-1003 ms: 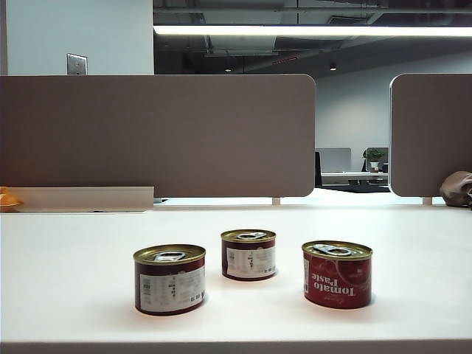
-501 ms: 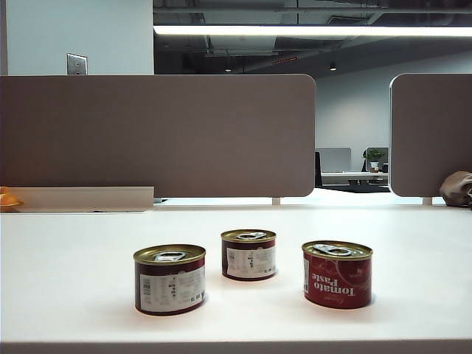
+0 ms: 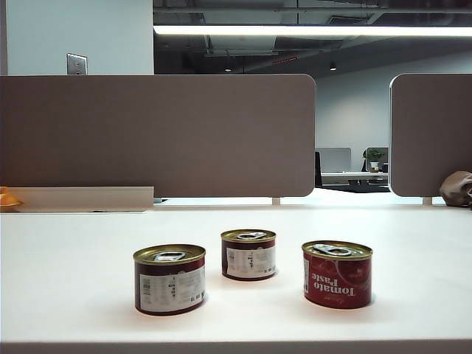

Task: Pick up the cans one by one and stack them together.

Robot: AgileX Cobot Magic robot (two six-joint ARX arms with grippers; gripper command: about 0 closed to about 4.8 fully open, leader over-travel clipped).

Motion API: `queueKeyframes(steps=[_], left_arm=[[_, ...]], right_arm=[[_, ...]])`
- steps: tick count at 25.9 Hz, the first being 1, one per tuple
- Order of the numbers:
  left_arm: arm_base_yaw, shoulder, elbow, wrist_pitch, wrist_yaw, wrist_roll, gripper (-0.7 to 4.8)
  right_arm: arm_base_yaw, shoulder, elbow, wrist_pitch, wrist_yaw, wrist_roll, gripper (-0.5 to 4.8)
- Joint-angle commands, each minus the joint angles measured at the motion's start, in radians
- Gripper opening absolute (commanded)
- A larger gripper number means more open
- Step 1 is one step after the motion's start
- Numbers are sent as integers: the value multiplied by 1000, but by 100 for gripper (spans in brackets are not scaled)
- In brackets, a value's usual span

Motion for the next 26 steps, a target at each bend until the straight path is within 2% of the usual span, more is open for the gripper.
queueKeyframes(steps=[1,4,7,9,11,12,14,15,18,21,23,26], left_arm=[[1,0,105,88,68,-90,-5],[1,0,194,87,139,-157,-5],[1,0,271,87,233,-204,-5],[1,0,318,87,313,-211,-5],[1,0,347,87,401,-212,-5],[1,0,352,87,428,-220,-5],[1,0,353,77,459,-273,-5],[1,0,353,56,458,-307,-5],[1,0,353,-18,462,-412,-5],[1,0,353,-54,501,-427,0],[1,0,353,-77,502,-428,41],[1,0,353,-98,512,-431,40]], right_arm=[[0,-1,-3,423,-131,287,0],[0,-1,-3,688,-146,455,0],[0,-1,-3,887,-147,542,0],[0,0,-3,1007,-147,586,0],[0,0,-3,1107,-184,685,0],[0,0,-3,1127,-211,691,-1],[0,0,-3,1149,-354,732,0],[0,0,-3,1151,-462,768,0],[0,0,-3,1146,-652,858,-1],[0,0,-3,1154,-726,959,0],[0,0,-3,1151,-726,1051,0],[0,0,-3,1146,-763,1116,0]])
